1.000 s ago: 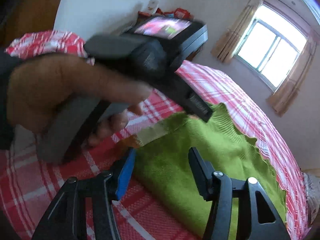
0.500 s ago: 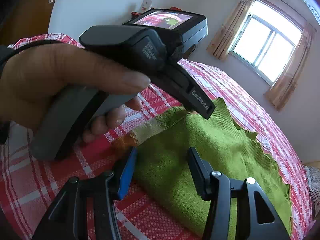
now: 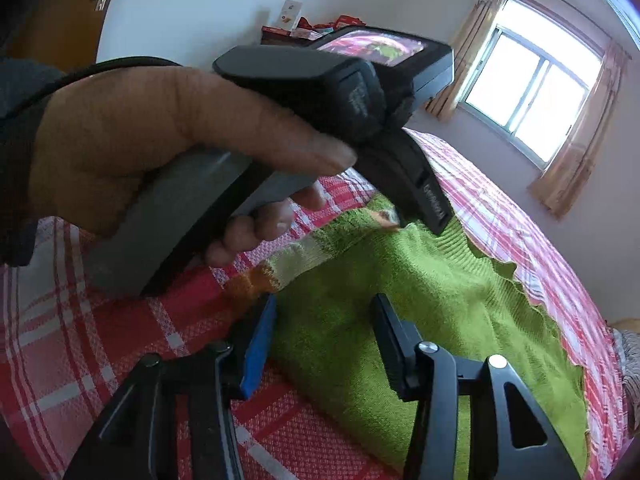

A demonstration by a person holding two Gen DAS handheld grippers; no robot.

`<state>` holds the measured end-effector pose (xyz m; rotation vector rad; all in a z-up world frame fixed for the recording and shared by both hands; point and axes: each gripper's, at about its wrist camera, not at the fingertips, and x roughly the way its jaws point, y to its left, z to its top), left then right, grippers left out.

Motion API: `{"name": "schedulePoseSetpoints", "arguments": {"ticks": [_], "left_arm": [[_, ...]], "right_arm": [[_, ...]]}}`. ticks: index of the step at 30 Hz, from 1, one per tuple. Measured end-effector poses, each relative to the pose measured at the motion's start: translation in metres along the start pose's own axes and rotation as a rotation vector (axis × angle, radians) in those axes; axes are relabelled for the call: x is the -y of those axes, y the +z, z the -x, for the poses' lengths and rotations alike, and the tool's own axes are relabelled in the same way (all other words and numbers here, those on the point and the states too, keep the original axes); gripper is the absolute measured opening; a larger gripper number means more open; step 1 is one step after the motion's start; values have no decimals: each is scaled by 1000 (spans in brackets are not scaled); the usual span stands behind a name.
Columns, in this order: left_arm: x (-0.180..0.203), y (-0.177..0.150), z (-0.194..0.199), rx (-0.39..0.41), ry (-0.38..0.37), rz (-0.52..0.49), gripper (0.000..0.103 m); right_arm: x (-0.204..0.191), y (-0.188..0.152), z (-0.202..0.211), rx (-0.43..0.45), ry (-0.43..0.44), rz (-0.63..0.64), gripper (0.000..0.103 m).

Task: Fold small clothes
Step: 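Grasp the folded sweater edge with the left tool while the right tool grasps beside it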

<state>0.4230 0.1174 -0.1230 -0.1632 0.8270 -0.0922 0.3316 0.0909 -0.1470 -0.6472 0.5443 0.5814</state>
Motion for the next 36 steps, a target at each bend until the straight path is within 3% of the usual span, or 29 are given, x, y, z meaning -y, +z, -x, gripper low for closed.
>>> {"name": "schedulePoseSetpoints", "arguments": {"ticks": [3,14,15,16,17,21,24,29,32,34,36], "left_arm": [[1,1,-3,-7,-49,19,88],[10,11,-26,-90,-24,-45,79],[10,11,-26,-90,-26,-51,74],[12,11,-25,-86,-52,-56,59],[12,11,-26,-91,-81,-56,52],[15,8,-23,-80,-95,-64,45],[12,9,-23,-85,-106,-48,44],[9,12,-28,-93,-104,-23,52],[13,10,-25,-86,-124,-50,37],[14,11,-23,-84,-143,-58,18],[13,13,-22,-91,-148,-47,17]], "right_arm": [[-1,-1,0,1,2,6,45],[-3,-1,1,3,0,8,44],[-3,-1,1,4,-1,8,42],[-4,-1,1,6,0,10,34],[-3,-1,1,8,0,12,30],[-7,-1,2,7,-7,15,26],[-9,0,1,0,-14,23,25],[-22,1,-1,-10,-81,85,25],[-19,1,-1,-6,-55,69,19],[-16,0,0,-4,-33,50,11],[-13,0,1,5,-24,37,9]]}}
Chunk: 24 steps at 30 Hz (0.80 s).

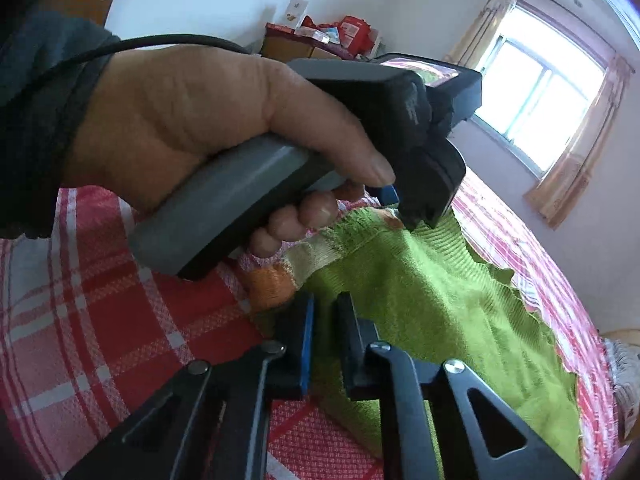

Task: Fold small clothes

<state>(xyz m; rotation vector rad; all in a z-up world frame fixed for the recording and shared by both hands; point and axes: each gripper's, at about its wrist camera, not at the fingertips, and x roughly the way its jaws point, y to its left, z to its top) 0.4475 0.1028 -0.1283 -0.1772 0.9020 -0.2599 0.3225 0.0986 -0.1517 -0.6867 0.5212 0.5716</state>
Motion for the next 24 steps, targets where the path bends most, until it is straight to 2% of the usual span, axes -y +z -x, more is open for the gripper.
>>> {"name": "schedulePoseSetpoints", "arguments": {"ticks": [4,16,24], "left_arm": [[-2,3,1,-10,-8,28,15],[8,8,14,9,39,22,11],[30,23,40,58,1,8,11]], "right_arm": [[4,-3,6,31,13,-19,5],[46,-17,30,121,107,-180,3],[85,-34,57,167,147,-327,2]]}}
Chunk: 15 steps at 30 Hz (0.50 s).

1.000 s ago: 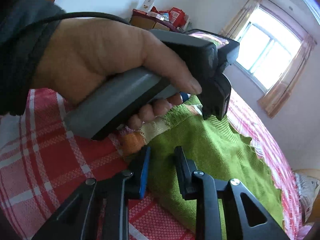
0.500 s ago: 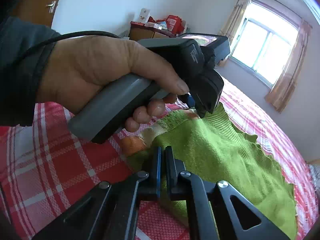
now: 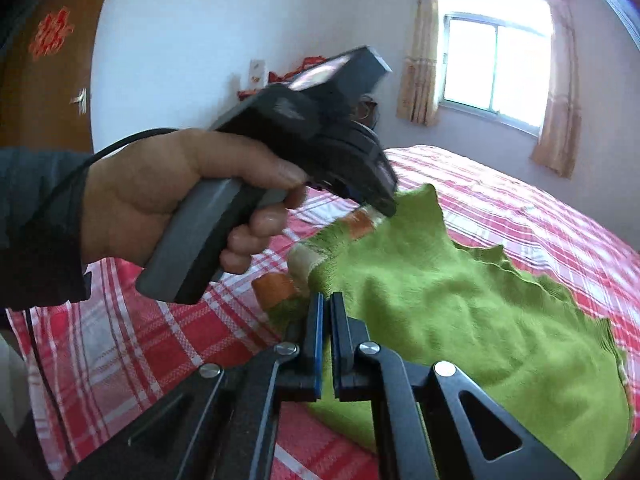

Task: Fold small clothes

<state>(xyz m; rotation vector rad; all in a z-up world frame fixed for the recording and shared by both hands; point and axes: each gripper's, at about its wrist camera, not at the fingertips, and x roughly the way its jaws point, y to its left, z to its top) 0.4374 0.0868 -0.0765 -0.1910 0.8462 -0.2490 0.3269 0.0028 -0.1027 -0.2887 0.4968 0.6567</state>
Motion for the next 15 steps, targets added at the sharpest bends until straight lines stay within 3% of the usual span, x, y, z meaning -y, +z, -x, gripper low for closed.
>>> {"name": "schedulePoseSetpoints", "arguments": {"ticks": [15], "left_arm": [[97,24,20,47,-73,-81,11]], "right_arm": [[61,-9,72,119,22,-213,2]]}}
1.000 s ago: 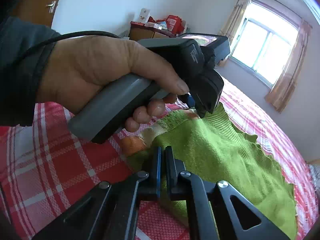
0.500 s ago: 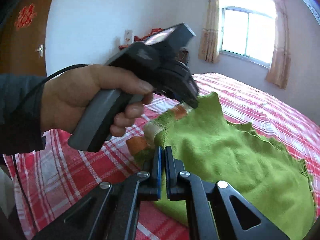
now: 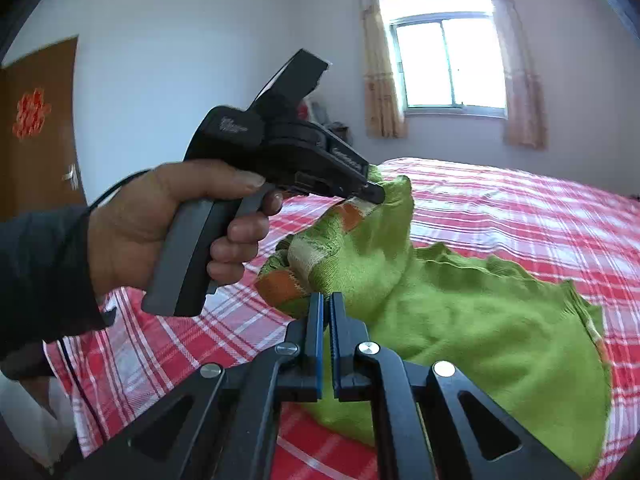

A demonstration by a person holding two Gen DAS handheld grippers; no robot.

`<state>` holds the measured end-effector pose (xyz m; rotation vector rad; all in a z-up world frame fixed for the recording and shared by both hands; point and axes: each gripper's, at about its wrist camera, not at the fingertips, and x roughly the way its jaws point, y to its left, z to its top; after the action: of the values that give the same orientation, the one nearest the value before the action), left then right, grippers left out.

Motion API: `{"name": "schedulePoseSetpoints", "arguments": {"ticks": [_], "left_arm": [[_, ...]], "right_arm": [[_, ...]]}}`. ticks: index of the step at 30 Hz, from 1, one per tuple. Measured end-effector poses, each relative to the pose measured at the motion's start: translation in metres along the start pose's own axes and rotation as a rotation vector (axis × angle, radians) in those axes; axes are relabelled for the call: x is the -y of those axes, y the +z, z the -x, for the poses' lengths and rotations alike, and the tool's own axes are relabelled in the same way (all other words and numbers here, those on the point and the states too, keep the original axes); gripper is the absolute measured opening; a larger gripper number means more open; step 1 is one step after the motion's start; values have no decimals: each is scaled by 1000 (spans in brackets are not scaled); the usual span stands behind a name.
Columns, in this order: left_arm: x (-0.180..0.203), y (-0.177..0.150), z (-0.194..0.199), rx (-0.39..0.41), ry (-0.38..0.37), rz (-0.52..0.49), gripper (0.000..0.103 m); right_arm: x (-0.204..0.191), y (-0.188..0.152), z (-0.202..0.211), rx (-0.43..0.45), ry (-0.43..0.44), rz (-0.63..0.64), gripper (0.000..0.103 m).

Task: Fold small clothes

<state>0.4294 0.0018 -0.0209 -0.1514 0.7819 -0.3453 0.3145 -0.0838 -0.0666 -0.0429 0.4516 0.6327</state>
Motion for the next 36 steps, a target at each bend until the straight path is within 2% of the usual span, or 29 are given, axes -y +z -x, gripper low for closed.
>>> {"name": "schedulePoseSetpoints", "arguments": {"ticks": [11,19,22,25,27,29,30,31,35,36], "left_arm": [[82,15,-29,-16,-85,-80,11],[127,7,-66,-81,-123,-125,11],[140,2,-85,-119,-120,-136,10],[151,-4,-96,-144,-114,-152,10],[156,-5,-100,-151,-113,-170,10],[157,-5,-104,-163,-108,-183,10],[157,-4,-105,-167,-106,-184,10],[157,-4,-106,-170,-104,-186,10],[158,-5,-109,-180,-100,-202,10],[159,-5,-110,-184,-98,-208,10]], "right_arm": [[76,-8,68,62,-33,-183,2],[106,-28,108,86,-76,-268,0],[129,-42,117,78,-93,-342,0],[143,-54,115,29,-81,-379,0],[146,-58,115,27,-63,-394,2],[145,-57,106,-3,-20,-407,28],[141,-55,103,-12,-6,-391,63],[135,-52,99,-10,0,-368,73],[123,-41,72,-27,28,-311,72],[122,-39,61,-60,41,-310,61]]}}
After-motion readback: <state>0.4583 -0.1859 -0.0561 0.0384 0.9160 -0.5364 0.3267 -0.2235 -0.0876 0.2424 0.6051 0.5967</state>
